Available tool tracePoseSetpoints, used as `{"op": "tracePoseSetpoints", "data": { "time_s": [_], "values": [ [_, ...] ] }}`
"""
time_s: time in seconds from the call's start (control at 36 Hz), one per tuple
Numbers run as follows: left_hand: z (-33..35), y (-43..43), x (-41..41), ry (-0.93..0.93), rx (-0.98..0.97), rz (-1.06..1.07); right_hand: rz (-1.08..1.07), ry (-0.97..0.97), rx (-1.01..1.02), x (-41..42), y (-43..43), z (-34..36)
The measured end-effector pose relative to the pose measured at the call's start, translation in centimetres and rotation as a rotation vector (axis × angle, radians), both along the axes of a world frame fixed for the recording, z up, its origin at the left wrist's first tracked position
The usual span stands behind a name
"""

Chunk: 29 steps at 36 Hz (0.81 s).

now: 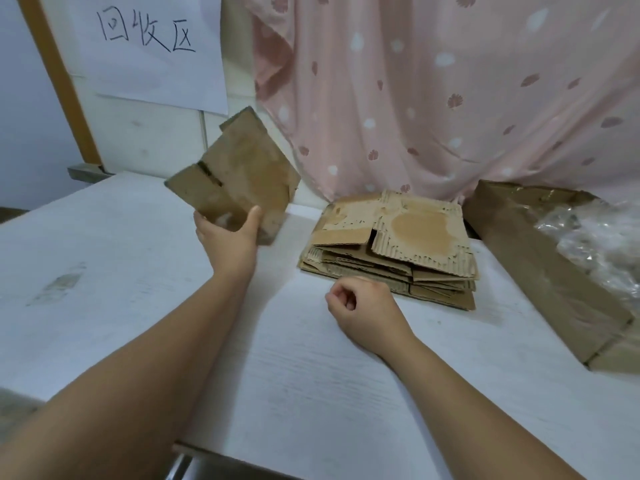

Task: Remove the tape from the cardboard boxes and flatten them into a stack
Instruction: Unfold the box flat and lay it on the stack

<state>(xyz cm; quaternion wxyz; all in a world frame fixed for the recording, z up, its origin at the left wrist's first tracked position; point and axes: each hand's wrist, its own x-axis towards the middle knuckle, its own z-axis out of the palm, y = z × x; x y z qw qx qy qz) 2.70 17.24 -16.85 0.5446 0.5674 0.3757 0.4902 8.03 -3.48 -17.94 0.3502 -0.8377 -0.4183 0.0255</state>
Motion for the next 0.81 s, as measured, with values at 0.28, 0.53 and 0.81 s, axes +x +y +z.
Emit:
{"op": "tracePoseSetpoints", "data": {
  "time_s": [0.28, 0.53, 0.81],
  "values": [
    [2.1, -4.4, -11.1, -0.216, -0.231, -0.205, -0.078, 0.028, 0.044, -1.8, -0.8, 1.3],
    [7.5, -7.9, -18.0, 0.176, -0.203, -0.605, 0.208, 0.459, 0.594, -8.6, -4.4, 7.8],
    [8.2, -12.2, -20.6, 0.237, 0.092, -0.833, 0.365, 0.809, 0.738, -10.9, -10.5, 10.0]
  ]
}}
